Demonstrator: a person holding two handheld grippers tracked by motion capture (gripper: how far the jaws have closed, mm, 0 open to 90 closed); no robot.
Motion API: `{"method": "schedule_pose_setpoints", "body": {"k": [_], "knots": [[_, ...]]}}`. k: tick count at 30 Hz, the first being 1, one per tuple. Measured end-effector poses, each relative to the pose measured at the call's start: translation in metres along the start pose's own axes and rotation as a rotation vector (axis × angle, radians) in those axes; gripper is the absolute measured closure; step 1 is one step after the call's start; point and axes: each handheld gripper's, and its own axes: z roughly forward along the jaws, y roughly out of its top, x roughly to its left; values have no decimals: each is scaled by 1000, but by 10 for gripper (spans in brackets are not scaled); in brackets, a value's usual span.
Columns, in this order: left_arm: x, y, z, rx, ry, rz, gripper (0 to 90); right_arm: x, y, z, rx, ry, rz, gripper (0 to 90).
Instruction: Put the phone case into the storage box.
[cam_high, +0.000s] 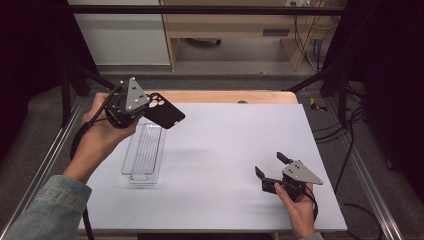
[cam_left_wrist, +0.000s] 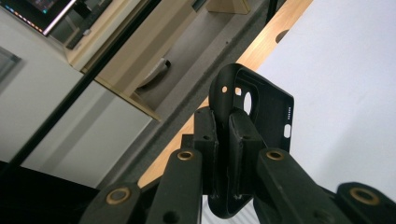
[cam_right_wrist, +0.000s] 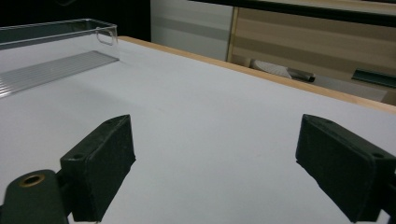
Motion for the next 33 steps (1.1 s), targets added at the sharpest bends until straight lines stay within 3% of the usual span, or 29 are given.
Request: {"method": "schedule_pose_setpoints", "body": {"k": [4, 9, 13, 26, 33], "knots": [[5, -3, -5, 26, 25, 45, 830, -2, -2, 0, -12, -20, -2, 110], [14, -8, -7, 40, 46, 57, 829, -1, -3, -1, -52, -80, -72, 131], [18, -11, -4, 57, 59, 69, 829, -3, -2, -3, -55, -98, -77, 131], [22, -15, -3, 107, 68, 137, 829, -7, -6, -2, -58, -88, -69, 77], [22, -19, 0, 135, 58, 156, 829, -8, -5, -5, -105, -100, -68, 62]]}}
